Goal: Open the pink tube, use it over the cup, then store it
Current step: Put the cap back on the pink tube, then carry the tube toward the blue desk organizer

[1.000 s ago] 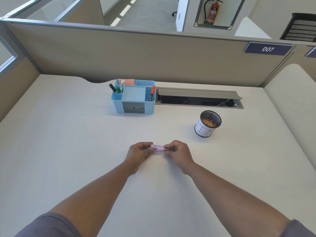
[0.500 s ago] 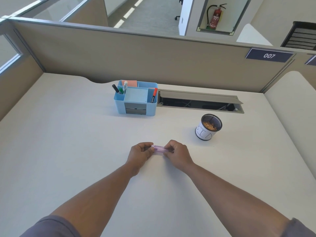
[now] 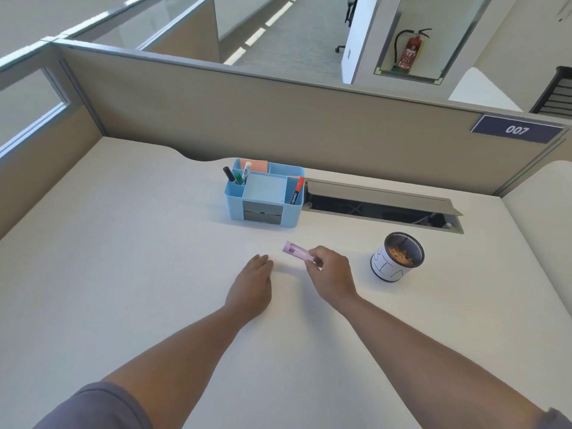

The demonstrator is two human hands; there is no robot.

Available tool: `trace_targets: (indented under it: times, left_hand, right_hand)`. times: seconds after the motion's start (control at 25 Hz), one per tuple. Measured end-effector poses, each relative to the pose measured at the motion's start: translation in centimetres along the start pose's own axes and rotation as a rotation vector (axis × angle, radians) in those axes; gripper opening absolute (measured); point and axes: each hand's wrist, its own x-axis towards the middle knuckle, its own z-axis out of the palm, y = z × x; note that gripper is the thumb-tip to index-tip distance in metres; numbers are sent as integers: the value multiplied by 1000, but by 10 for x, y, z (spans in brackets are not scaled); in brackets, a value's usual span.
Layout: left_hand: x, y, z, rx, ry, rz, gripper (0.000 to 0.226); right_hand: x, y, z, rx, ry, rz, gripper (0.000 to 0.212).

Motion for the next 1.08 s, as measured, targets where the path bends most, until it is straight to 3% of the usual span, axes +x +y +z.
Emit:
trace_targets:
  times: [0.2,0.52,1.08]
  left_hand:
    - [22,-21,-3,285,-62,38,57]
    - [47,-27,-3,285,-14,17,58]
    - [53,-29,-3,247,1,19,57]
  right_hand:
    - [70,-45,-1,13,97,-130,10]
    - [149,-76,9,-103,15,-202,16]
    - [161,-83,22,-98,-50,-157,15]
